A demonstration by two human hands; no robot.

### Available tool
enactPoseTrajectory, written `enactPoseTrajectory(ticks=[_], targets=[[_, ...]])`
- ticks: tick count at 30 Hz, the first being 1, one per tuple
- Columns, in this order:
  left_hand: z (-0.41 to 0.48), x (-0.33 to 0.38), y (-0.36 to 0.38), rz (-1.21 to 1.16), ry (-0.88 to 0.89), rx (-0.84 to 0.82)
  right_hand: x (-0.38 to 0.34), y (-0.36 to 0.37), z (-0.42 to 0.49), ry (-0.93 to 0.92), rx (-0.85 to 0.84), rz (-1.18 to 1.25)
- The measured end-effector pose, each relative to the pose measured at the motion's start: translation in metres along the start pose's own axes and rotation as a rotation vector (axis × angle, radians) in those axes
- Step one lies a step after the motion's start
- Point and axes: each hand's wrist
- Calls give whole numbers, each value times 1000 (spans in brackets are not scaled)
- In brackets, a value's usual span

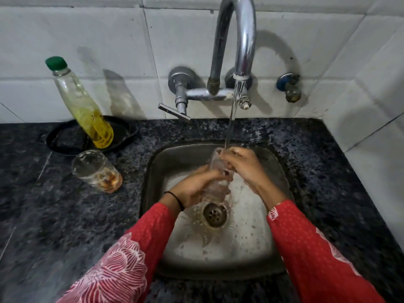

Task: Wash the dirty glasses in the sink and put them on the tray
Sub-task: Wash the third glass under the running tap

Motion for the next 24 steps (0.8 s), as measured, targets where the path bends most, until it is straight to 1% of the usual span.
enactPoseTrajectory(ticks=[1,2,3,4,5,6,8,9,10,11,12,13,14,15,16,17,18,20,21,22,23,24], targets=[[4,-6,2,234,78,139,1,4,5,-11,0,-178],[9,-11,3,447,152,252,1,8,8,-8,3,-288],[13,-16,3,567,213,328,1,12,9,-2,16,-312],[15,-20,4,587,261,362,1,14,8,-9,33,-280],[13,-20,3,534,279,357,2,16,7,-24,57,-192],[10,-17,2,425,259,307,3,15,4,-23,79,-63],[-1,-6,-1,47,85,102,2,11,-5,5,65,268],[-6,-3,-3,-134,-6,-2,2,10,-8,9,42,361],[-7,-3,-5,-214,-67,-51,2,9,-7,15,37,333],[-5,-4,-3,-170,-82,-23,6,8,-2,10,50,214],[-2,-7,-1,27,-42,79,8,9,3,-10,70,31],[3,-11,0,337,34,212,9,10,6,-30,82,-140],[10,-15,1,644,109,319,10,13,9,-43,93,-252],[15,-19,1,850,184,406,11,15,9,-59,112,-282],[17,-21,2,900,232,417,12,17,7,-67,127,-239],[17,-21,-1,829,244,379,12,17,4,-68,156,-140],[14,-17,-2,684,229,304,12,17,1,-49,193,-16],[3,-4,-4,302,100,86,11,16,-5,-16,217,252],[-1,-1,-3,111,28,-3,10,16,-7,-6,203,336],[-3,0,-1,2,-14,-36,8,15,-7,-10,188,330],[-3,-2,4,28,5,23,6,14,-5,-23,172,239],[1,-6,7,244,78,154,4,14,-2,-41,158,64]])
Point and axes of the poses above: each hand's wrist, its own z-axis towards the middle knuckle, its own y-axis out of the palm, x = y × z, and after that the axes turned 6 degrees about -z, right-handed
